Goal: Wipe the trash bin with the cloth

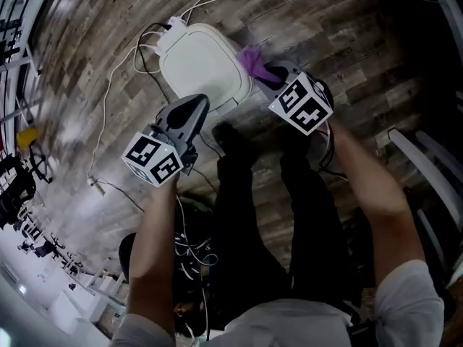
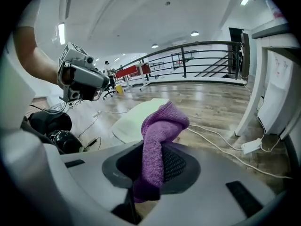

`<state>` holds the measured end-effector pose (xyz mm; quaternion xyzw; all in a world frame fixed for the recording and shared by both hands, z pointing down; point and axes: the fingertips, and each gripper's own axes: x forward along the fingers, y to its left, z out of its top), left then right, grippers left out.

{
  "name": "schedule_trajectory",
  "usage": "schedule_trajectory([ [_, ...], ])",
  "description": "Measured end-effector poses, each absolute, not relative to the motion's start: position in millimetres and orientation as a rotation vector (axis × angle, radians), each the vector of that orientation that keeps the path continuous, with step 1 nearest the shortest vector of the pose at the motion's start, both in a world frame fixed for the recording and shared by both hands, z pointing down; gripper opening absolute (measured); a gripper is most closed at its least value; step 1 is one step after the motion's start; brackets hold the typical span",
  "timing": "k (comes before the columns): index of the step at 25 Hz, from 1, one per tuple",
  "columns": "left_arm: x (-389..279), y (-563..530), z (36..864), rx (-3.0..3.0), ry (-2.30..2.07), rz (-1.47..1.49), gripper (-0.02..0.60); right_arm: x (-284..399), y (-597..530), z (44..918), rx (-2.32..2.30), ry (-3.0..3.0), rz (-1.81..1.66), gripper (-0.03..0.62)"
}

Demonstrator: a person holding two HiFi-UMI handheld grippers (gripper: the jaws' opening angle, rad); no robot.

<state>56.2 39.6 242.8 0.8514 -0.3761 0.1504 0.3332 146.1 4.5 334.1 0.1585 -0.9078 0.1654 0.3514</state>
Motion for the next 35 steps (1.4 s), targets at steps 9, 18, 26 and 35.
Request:
schedule_trajectory([
  [9, 48, 102, 276, 2.189, -0.98, 0.434, 0.009, 190, 70, 392, 0.651, -2.158, 0.499, 0.091],
  [18, 35, 145, 332, 2.23, -0.928, 0.516, 0.009, 153, 95, 470, 0.739, -2.071, 0.446, 0.091],
  [26, 13, 164, 342, 2.195, -0.964, 0.512, 0.009, 133, 87, 474, 0.797, -2.056, 0.41, 0.091],
  [35, -9, 171, 354, 2.142, -1.04, 0.498, 0.009, 103, 113, 473, 0.712, -2.084, 0.276, 0.091],
])
